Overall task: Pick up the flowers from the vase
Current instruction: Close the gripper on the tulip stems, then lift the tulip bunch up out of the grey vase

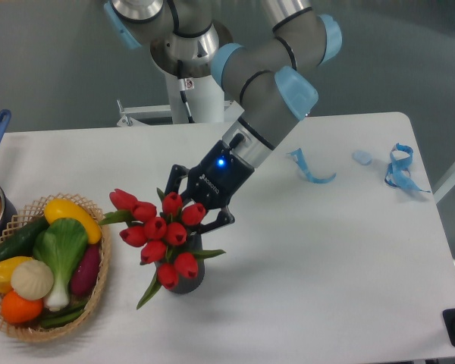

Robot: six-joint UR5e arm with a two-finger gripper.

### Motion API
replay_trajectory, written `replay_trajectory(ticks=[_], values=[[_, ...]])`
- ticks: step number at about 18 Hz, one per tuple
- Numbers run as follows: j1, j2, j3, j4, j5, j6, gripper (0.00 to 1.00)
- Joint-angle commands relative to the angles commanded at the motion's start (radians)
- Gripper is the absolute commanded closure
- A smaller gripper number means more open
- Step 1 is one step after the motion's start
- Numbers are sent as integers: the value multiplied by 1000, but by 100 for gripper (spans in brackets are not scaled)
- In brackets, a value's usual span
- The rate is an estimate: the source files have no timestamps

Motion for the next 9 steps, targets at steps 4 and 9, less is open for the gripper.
replay_trajectory(ticks=[4,9], values=[[-2,20,40,0,-8,-57,62],[0,22,110,0,-8,-126,62]])
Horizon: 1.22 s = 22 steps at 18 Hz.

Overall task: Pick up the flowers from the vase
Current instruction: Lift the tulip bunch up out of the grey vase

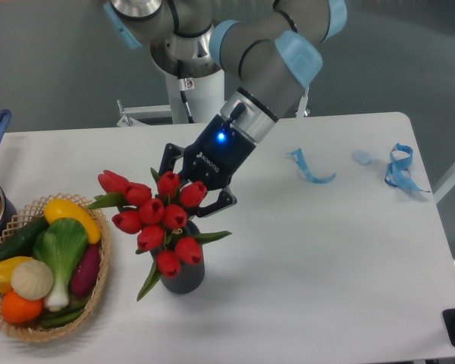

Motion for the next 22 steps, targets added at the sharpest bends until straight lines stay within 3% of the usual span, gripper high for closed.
replay_trajectory(ticks=[15,22], values=[[64,52,124,-2,-2,-149,62],[167,40,141,0,3,-147,62]])
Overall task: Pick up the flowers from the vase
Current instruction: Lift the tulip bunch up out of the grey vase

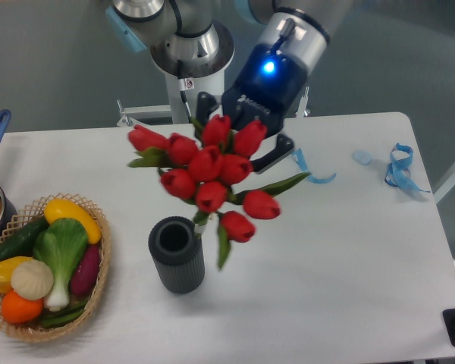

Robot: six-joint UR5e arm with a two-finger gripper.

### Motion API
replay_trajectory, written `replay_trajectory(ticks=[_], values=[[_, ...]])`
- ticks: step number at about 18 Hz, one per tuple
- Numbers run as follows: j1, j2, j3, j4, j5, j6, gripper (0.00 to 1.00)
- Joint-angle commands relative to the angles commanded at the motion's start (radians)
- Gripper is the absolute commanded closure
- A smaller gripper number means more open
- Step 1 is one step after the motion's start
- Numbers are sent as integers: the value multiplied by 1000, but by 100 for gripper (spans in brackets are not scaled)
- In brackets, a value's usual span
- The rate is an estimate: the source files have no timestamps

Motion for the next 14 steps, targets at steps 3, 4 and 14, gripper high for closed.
replay_trajectory(ticks=[3,4,14], values=[[40,-35,25,0,2,20,62],[51,-43,29,0,2,23,62],[89,-100,32,2,3,83,62]])
